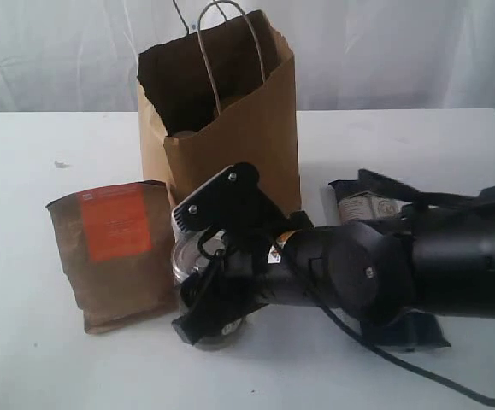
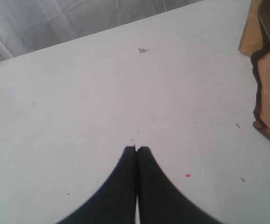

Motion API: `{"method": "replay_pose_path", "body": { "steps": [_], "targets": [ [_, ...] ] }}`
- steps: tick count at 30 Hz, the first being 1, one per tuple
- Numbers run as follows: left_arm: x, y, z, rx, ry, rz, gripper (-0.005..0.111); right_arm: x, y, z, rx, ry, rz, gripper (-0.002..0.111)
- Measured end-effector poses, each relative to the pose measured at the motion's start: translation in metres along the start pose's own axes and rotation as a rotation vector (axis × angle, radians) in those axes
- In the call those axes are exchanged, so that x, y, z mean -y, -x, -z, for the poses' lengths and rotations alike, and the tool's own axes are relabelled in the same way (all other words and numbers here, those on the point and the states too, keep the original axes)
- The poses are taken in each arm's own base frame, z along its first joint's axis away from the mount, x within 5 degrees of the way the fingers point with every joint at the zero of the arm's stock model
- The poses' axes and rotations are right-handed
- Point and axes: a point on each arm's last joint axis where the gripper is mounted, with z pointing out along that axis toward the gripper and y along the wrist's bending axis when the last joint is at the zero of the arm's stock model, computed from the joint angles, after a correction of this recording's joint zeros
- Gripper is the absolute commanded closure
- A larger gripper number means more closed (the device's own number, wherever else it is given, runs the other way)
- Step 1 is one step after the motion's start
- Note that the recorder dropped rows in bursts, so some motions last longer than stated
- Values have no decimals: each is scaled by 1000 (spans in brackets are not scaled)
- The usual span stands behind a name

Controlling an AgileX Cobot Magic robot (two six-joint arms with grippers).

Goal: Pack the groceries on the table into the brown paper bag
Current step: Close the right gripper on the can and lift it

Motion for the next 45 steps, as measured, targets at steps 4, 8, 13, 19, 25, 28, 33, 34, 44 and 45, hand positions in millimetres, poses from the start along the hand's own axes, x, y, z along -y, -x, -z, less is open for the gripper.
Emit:
{"method": "replay_pose_path", "body": {
  "steps": [4, 8, 13, 19, 25, 28, 33, 34, 44, 45],
  "targets": [
    [0, 0, 0, 0, 0, 0, 107, -1, 11, 20, 42, 15, -2, 102],
    [0, 0, 0, 0, 0, 0, 107, -3, 17, 37, 54, 39, 0, 102],
    [0, 0, 0, 0, 0, 0, 107, -7, 18, 55, 28, 83, 5, 102],
    [0, 0, 0, 0, 0, 0, 107, -13, 15, 75, -42, 151, -88, 102],
    [0, 0, 0, 0, 0, 0, 107, -18, 8, 86, -132, 201, -139, 102],
    [0, 0, 0, 0, 0, 0, 107, -19, 6, 90, -141, 202, -189, 102],
    [0, 0, 0, 0, 0, 0, 107, -18, 0, 90, -156, 192, -266, 102],
    [0, 0, 0, 0, 0, 0, 107, -18, -2, 90, -162, 191, -272, 102],
    [0, 0, 0, 0, 0, 0, 107, -16, 12, 126, 11, 185, -252, 102],
    [0, 0, 0, 0, 0, 0, 107, -15, 15, 134, 54, 180, -240, 102]
  ]
}}
